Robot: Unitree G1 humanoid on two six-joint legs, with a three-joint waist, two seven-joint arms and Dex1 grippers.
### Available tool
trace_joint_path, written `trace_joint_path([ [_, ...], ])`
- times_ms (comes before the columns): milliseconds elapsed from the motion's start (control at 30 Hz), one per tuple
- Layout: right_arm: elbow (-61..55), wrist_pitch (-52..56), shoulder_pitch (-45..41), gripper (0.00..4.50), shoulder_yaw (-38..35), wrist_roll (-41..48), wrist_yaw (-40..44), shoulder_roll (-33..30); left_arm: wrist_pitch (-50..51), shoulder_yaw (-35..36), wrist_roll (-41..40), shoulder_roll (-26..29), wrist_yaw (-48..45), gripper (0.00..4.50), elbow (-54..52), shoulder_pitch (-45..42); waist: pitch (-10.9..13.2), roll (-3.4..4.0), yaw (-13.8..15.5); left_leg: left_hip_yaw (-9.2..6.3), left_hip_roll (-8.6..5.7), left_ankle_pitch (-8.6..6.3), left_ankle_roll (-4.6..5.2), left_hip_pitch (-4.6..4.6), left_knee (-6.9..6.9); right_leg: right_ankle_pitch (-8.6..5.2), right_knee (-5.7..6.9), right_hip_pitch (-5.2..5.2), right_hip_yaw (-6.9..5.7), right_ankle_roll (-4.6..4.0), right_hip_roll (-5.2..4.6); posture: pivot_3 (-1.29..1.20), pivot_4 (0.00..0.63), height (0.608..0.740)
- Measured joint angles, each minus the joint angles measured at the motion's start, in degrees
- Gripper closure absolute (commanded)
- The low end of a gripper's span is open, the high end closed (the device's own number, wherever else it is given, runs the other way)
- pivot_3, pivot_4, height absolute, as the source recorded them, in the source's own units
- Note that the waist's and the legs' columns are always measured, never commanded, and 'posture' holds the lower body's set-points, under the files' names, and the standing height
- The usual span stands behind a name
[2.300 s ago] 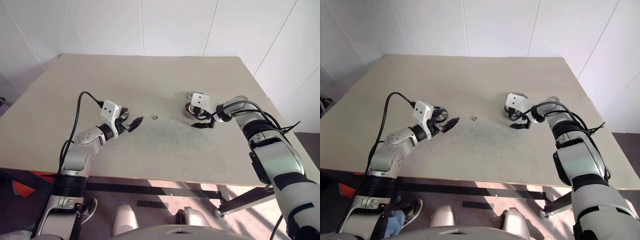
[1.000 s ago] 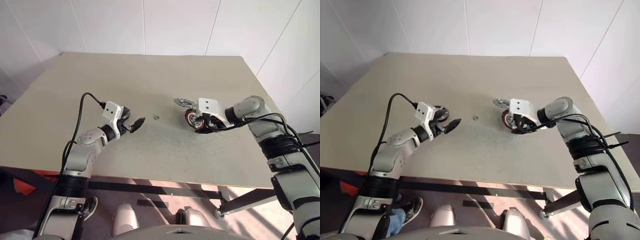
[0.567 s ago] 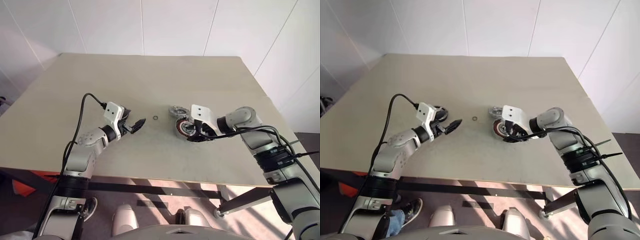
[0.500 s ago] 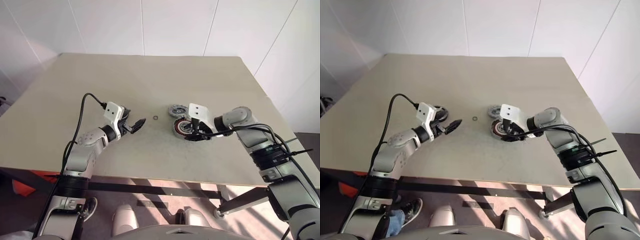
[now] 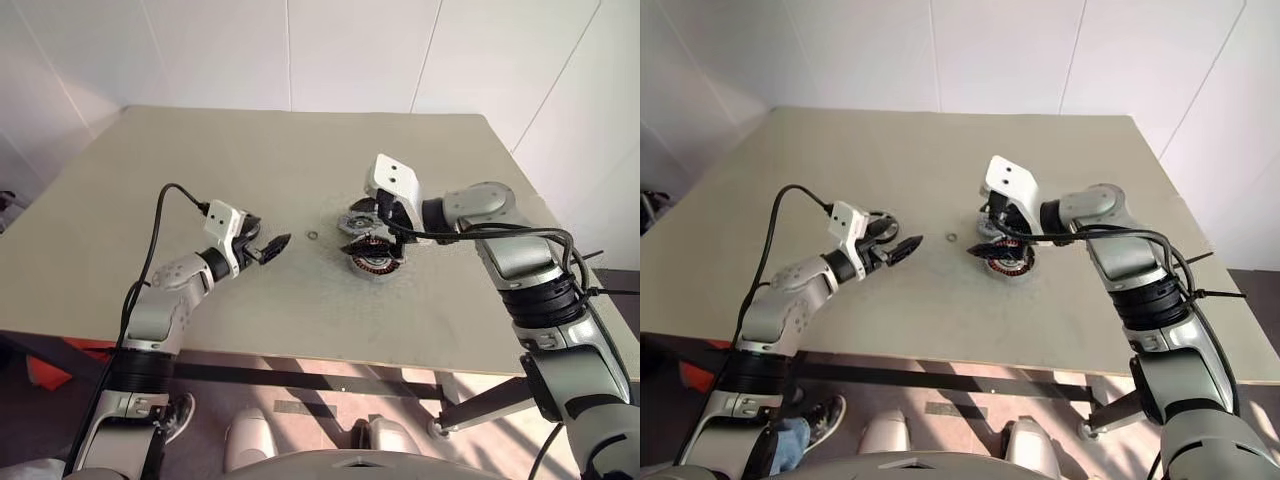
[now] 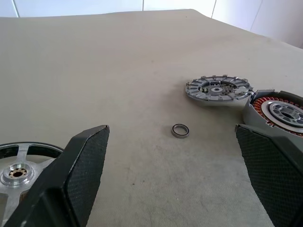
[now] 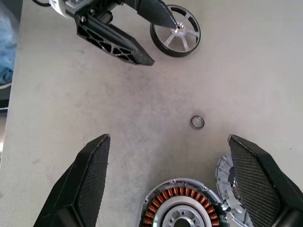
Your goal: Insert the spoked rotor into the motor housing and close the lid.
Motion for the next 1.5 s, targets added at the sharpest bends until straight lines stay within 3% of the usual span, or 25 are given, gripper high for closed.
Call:
trace_joint_path([
  [367, 0.2, 6.8, 1.6, 0.02, -2.5, 2.7, -12.4, 3.1, -2.7, -8.6, 9.6, -6.7, 3.9, 0.0, 9.8, -6.7, 0.0, 0.01, 0.0, -0.03, 0.0, 0.12, -0.19, -0.01, -0.1, 0.01, -0.03, -0.04, 0.0, 0.02, 0.02, 0.0, 0.0, 0.74],
  [667, 2.0, 6.6, 1.6, 0.02, -2.6, 3.4, -16.3, 3.1, -3.7, -9.7, 14.0, -11.1, 7.3, 0.0, 19.7, -14.7, 0.0, 0.01, 0.0, -0.03, -0.04, 0.14, -0.24, 0.01, -0.09, 0.01, -0.02, 0.0, 0.02, 0.03, 0.0, 0.0, 0.0, 0.74],
  [1033, 4.2, 5.9, -0.3, 0.02, -2.6, 4.1, -19.5, 4.1, -3.6, -9.8, 16.7, -13.5, 9.5, 0.0, 29.6, -18.1, 0.0, 0.01, 0.2, -0.06, -0.05, 0.14, -0.23, -0.01, -0.1, 0.02, -0.06, 0.0, 0.01, 0.03, -0.01, 0.0, 0.0, 0.74],
  [1500, 4.8, 5.7, -1.1, 0.02, -2.6, 4.8, -21.8, 4.3, -15.8, -9.8, 20.4, -15.4, 9.8, 0.0, 46.0, -24.1, 0.0, 0.01, 0.5, -0.08, -0.08, 0.15, -0.24, 0.1, -0.1, 0.02, -0.06, 0.15, 0.01, 0.04, -0.03, 0.0, 0.0, 0.74],
])
